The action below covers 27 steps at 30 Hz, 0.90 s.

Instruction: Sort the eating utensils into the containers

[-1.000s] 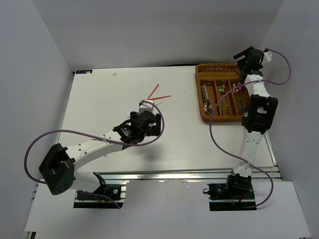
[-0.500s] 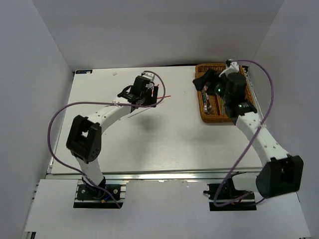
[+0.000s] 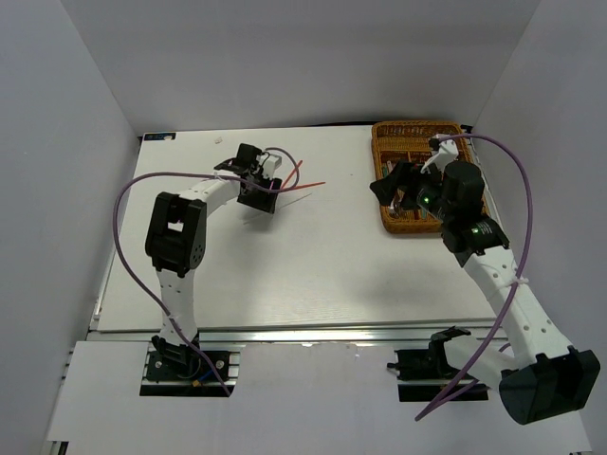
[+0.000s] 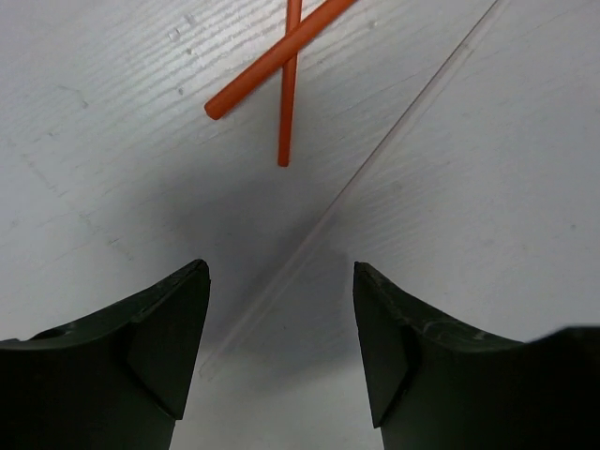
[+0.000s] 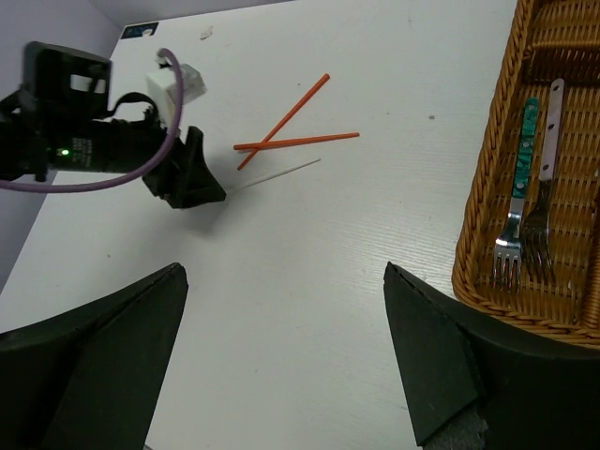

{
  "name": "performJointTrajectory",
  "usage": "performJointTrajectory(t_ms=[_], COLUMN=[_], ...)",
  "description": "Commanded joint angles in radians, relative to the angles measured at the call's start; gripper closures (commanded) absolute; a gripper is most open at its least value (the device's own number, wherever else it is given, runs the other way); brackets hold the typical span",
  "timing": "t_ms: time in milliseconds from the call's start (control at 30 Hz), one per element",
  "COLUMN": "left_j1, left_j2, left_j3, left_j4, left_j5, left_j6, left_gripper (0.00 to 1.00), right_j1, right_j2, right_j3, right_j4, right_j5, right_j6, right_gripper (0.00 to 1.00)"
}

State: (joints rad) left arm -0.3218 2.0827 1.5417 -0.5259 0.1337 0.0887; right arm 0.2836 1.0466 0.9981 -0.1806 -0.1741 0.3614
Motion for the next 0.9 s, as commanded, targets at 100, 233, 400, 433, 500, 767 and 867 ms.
performJointTrajectory(t_ms=[100,233,400,433,500,767,867], left_j1=[0.006,0.001,-0.058,-0.071,-0.106,-0.226,-0.262], left_j2=[0.033,0.036,0.016,0.007,-0.009,-0.001,-0.015], left_j3=[0.052,-0.012,-0.115,-0.139,-0.196,-0.304,-0.341], left_j4=[-0.04,-0.008,0.023,0.05,0.069,0.064,0.047], left_j5=[0.095,0.104,0.011,-0.032,-0.071,-0.207,-0.198], left_j6=[0.045,0.017,-0.029,-0.035,-0.055,-0.153,-0.191], left_gripper=[0.32,0.54,0.66,0.66,0.66,0.65,0.64], right_j1=[0.002,0.002,0.002,0.003,0.003,0.002,0.003], right_j2=[-0.034,-0.037,-0.042,-0.043,-0.048,-0.086,-0.1], right_j3=[-0.023,-0.018,0.0,0.0,0.004,0.008,0.014], right_j4=[-0.01,0.004,0.02,0.021,0.023,0.01,0.0], right_j5=[-0.042,-0.051,-0.051,-0.051,-0.056,-0.051,-0.038], right_j6=[-0.036,-0.021,-0.006,-0.006,-0.001,-0.002,-0.009], right_gripper=[0.11,0.11,0.11,0.11,0.11,0.11,0.11])
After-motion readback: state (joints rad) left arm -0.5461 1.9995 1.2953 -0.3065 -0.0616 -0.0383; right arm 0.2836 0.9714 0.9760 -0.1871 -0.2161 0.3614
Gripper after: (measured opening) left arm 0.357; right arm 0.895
